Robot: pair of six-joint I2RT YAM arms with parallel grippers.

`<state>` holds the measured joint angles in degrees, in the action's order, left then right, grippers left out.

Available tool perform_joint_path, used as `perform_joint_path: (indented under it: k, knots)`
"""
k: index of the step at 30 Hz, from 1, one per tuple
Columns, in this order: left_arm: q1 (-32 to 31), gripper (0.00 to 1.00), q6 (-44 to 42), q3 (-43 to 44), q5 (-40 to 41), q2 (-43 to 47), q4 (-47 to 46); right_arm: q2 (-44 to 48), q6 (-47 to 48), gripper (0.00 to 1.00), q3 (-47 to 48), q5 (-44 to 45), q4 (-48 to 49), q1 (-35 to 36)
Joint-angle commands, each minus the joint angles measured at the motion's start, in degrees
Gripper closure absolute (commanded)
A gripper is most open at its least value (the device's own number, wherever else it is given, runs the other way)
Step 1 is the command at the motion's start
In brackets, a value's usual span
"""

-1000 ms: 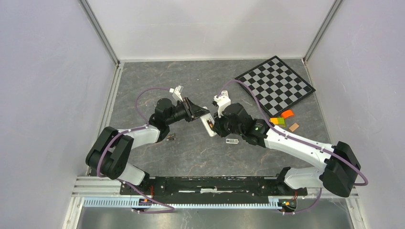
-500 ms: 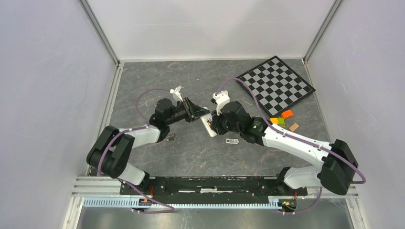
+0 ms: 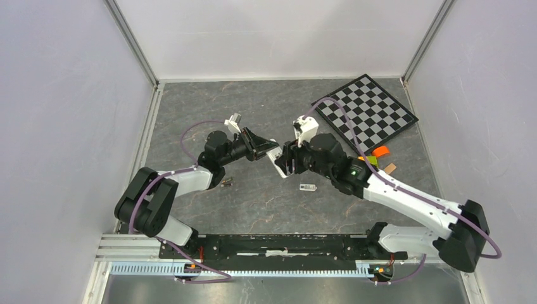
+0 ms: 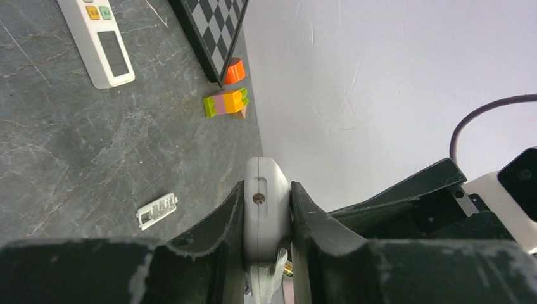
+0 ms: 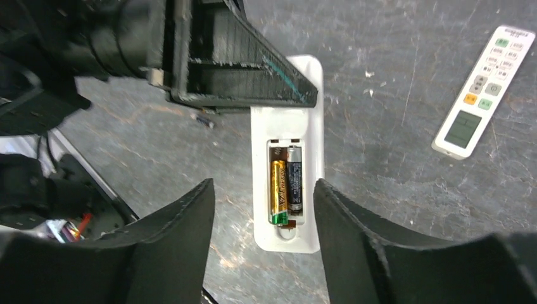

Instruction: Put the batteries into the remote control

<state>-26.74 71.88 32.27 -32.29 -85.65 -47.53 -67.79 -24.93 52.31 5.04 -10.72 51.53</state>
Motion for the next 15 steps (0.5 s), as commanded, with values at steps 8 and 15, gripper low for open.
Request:
perform_joint_path:
  k: [8, 15]
  knots:
    - [-0.06, 0.98, 19.6, -2.36, 3.63, 4.62, -12.68, 17.92, -12.83, 0.04, -11.21, 8.27, 14.68, -1.52]
    - [-0.06, 0.98, 30.27, -4.28, 7.3, 7.54, -17.21, 20.12, -19.96, 0.02, -13.12, 6.3, 20.32, -1.49]
